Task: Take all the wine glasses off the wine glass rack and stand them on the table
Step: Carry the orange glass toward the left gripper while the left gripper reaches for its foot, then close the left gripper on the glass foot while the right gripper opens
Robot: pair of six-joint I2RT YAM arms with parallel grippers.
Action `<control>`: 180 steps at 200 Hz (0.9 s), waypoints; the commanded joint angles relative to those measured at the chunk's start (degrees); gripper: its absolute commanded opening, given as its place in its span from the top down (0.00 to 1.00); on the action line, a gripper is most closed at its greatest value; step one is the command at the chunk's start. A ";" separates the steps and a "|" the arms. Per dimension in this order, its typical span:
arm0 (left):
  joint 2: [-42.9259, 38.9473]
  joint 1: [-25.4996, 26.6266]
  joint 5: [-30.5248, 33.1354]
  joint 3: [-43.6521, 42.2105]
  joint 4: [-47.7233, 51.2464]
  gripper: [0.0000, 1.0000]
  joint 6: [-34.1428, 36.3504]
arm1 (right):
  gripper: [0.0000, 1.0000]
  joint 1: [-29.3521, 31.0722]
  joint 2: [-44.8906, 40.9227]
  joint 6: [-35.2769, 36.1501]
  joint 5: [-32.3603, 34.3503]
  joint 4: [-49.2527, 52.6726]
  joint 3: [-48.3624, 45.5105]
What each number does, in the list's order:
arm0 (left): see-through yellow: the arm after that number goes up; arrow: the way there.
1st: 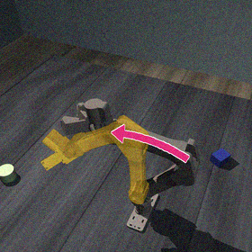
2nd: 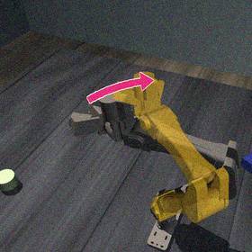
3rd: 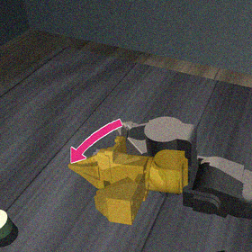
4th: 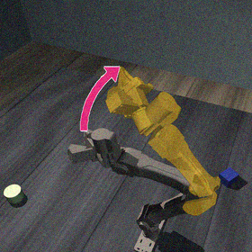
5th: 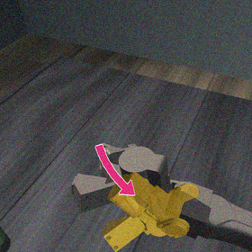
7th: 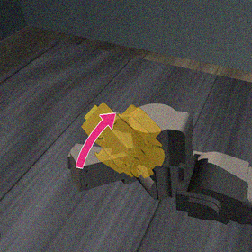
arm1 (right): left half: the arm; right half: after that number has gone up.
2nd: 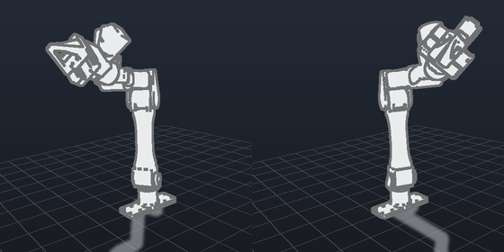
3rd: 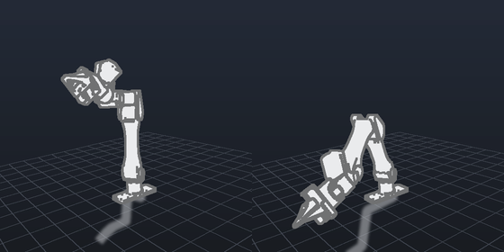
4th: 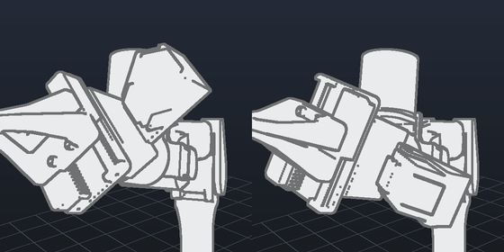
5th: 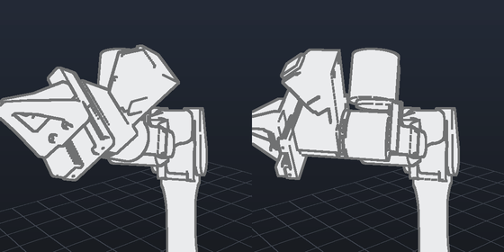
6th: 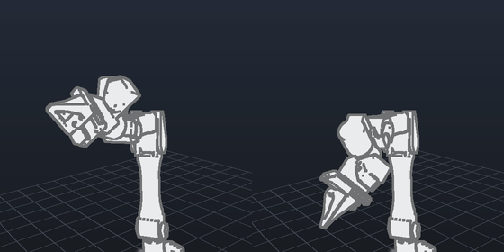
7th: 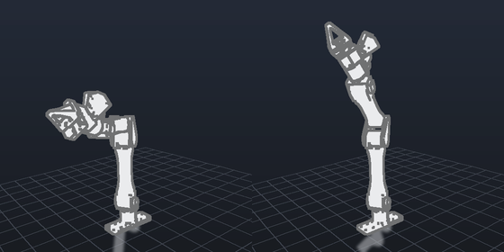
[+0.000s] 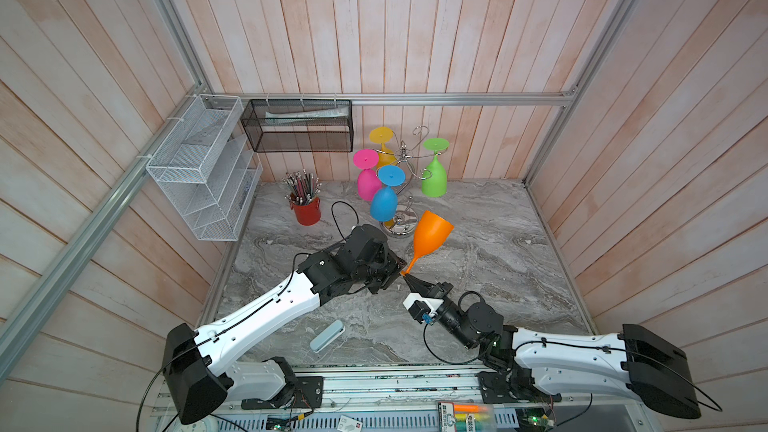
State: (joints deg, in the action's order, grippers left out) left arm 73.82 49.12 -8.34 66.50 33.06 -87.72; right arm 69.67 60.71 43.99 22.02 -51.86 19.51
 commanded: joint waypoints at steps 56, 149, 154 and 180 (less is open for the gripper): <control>-0.76 -1.14 -0.22 -3.97 -2.83 0.93 -0.96 | 1.00 0.34 0.57 1.28 0.67 -0.97 2.47; -4.65 -3.05 1.37 -8.82 -5.88 1.00 -1.53 | 0.70 0.33 -0.58 -2.09 1.68 0.39 2.90; -5.23 -3.14 1.60 -9.41 -6.48 1.00 -1.57 | 0.66 0.34 -0.83 -2.44 1.84 0.48 2.89; -7.57 -3.76 3.49 -11.02 -7.17 1.00 -0.75 | 0.56 0.30 -2.51 -4.31 2.98 1.47 2.26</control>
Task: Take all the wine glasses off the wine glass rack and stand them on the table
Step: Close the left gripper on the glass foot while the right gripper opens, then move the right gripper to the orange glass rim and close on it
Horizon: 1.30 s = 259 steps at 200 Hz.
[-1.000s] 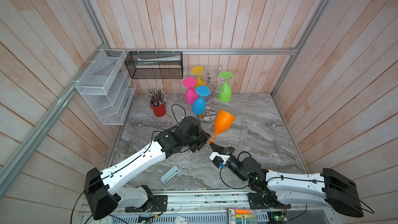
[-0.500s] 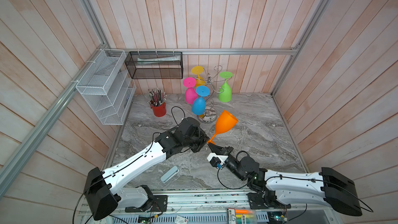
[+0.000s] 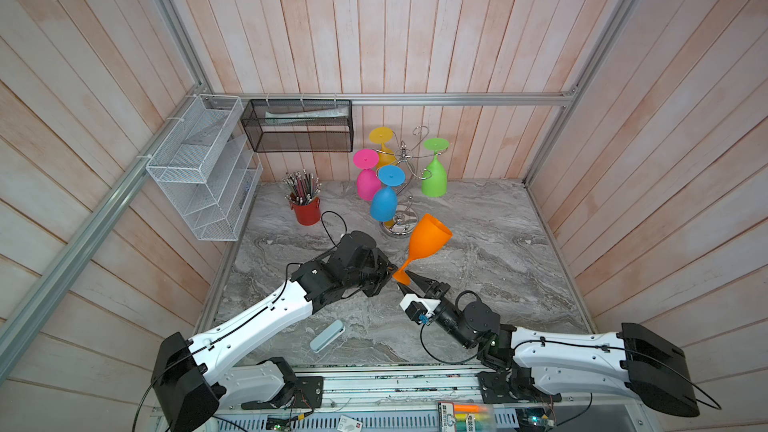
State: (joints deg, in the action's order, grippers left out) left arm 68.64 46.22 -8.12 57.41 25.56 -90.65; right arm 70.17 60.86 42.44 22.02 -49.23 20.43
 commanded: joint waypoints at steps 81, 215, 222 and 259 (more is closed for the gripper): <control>-7.77 -3.12 4.67 -8.78 -2.39 1.00 7.09 | 0.44 -0.21 -13.11 -13.59 1.31 12.99 1.43; -15.06 -10.53 -3.34 -22.38 -12.49 1.00 20.63 | 0.43 -0.22 -19.55 -32.39 2.15 37.55 11.34; -15.28 -10.69 -3.50 -22.84 -12.82 1.00 21.21 | 0.43 -0.20 -19.55 -32.71 2.11 37.67 11.53; -15.57 -10.98 -3.61 -23.61 -13.94 1.00 23.12 | 0.43 -0.18 -19.13 -34.06 0.79 35.71 12.41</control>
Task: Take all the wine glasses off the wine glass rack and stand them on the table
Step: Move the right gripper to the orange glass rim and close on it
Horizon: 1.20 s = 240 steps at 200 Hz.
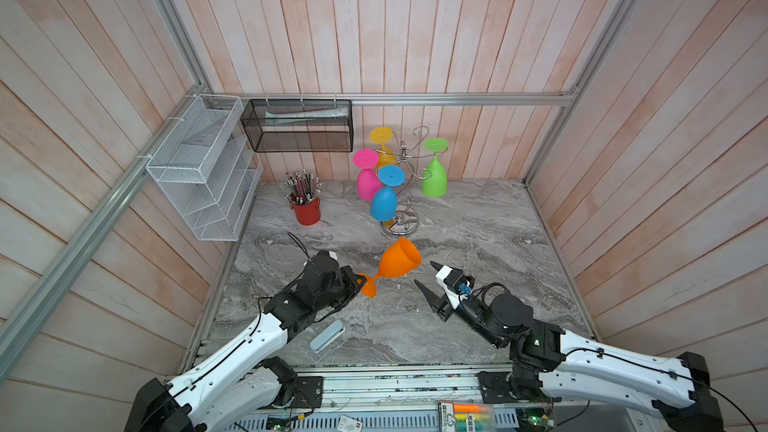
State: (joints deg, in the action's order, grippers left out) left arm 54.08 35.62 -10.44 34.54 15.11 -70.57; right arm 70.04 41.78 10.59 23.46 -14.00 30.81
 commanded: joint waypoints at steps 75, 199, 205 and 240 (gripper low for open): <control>-0.72 -0.69 -2.30 -2.54 -7.02 1.00 4.38 | 0.44 -1.10 4.24 -4.94 -3.80 2.71 7.05; -0.86 -0.90 -3.36 -3.46 -10.19 1.00 6.40 | 0.48 -10.81 -2.24 -12.51 -18.12 3.38 7.07; -0.85 -0.90 -3.46 -3.57 -10.34 1.00 6.57 | 0.48 -11.07 -2.51 -12.74 -18.57 3.37 7.07; -1.00 -0.92 -3.94 -3.81 -11.49 1.00 7.37 | 0.48 -11.72 -3.08 -13.27 -19.92 4.09 7.65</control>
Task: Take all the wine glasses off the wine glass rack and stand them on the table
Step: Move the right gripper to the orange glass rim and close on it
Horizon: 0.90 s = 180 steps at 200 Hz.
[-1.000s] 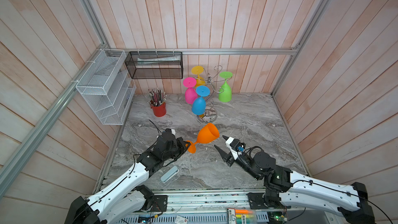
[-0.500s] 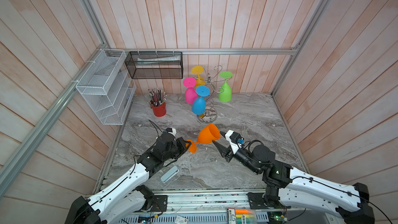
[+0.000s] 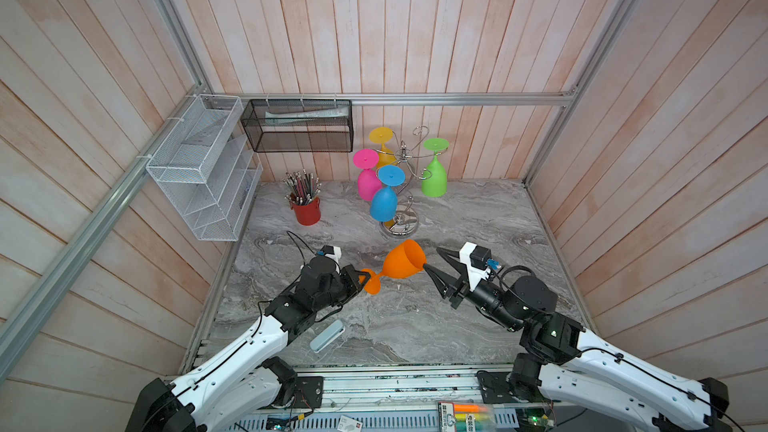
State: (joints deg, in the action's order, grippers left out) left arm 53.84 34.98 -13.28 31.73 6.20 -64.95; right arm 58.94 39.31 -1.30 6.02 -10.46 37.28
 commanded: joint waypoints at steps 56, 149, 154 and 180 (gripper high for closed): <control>-0.85 -0.40 -3.10 -2.15 -6.25 1.00 3.06 | 0.49 -2.16 0.30 -1.38 -6.42 3.02 2.25; -1.59 -0.48 -3.77 -2.98 -8.57 1.00 4.30 | 0.51 -2.51 8.25 -0.41 -12.35 6.26 5.09; -1.78 -0.44 -3.76 -2.99 -8.57 1.00 4.38 | 0.52 -2.54 8.51 -0.37 -12.51 6.22 5.21; -2.05 -0.45 -3.82 -3.24 -8.81 1.00 4.56 | 0.54 -2.74 9.80 -0.20 -12.87 6.07 5.87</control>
State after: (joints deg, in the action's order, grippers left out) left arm 52.90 34.87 -16.25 29.12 -0.78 -61.82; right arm 56.69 48.42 -1.89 -5.52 -4.56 40.71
